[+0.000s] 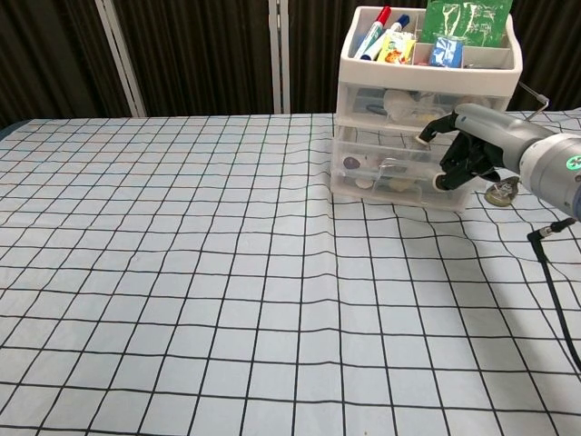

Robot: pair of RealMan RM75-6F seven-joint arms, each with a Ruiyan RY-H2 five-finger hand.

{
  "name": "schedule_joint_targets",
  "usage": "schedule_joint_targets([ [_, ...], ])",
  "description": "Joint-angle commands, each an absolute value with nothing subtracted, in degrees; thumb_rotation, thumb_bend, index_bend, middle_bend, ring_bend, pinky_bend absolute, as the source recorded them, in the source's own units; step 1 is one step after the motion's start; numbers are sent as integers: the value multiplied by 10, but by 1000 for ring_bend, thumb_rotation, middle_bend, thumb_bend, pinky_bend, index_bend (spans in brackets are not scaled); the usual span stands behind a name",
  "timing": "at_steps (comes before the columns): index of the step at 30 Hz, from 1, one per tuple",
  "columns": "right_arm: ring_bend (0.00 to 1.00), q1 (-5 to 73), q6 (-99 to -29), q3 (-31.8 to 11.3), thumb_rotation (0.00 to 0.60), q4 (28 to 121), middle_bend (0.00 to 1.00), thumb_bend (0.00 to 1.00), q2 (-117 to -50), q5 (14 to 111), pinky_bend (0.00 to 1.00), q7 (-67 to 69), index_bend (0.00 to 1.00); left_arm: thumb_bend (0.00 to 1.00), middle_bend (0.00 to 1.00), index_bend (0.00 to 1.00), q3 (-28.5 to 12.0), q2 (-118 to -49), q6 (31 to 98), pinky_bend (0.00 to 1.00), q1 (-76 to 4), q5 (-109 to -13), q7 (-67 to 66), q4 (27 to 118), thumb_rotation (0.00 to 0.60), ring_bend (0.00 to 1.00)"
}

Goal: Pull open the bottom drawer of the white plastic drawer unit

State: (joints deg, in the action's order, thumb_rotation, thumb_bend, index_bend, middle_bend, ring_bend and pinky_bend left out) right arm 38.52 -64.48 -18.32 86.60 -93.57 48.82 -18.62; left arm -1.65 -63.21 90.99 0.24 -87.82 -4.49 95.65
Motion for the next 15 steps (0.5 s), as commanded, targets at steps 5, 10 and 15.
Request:
schedule_joint_targets([
  [5, 960, 374, -658, -174, 600, 886, 933, 407, -930, 500, 847, -184, 420, 19, 0, 0, -14, -631, 917, 0, 5, -885, -47, 959, 600, 0],
  [10, 960, 364, -669, -165, 600, 900, 933, 408, -926, 509, 847, -185, 421, 20, 0, 0, -12, -629, 928, 0, 11, -892, -44, 961, 600, 0],
  [15, 960, 356, -678, -159, 600, 909, 933, 409, -925, 521, 846, -182, 424, 19, 0, 0, -11, -628, 937, 0, 14, -900, -41, 961, 600, 0],
])
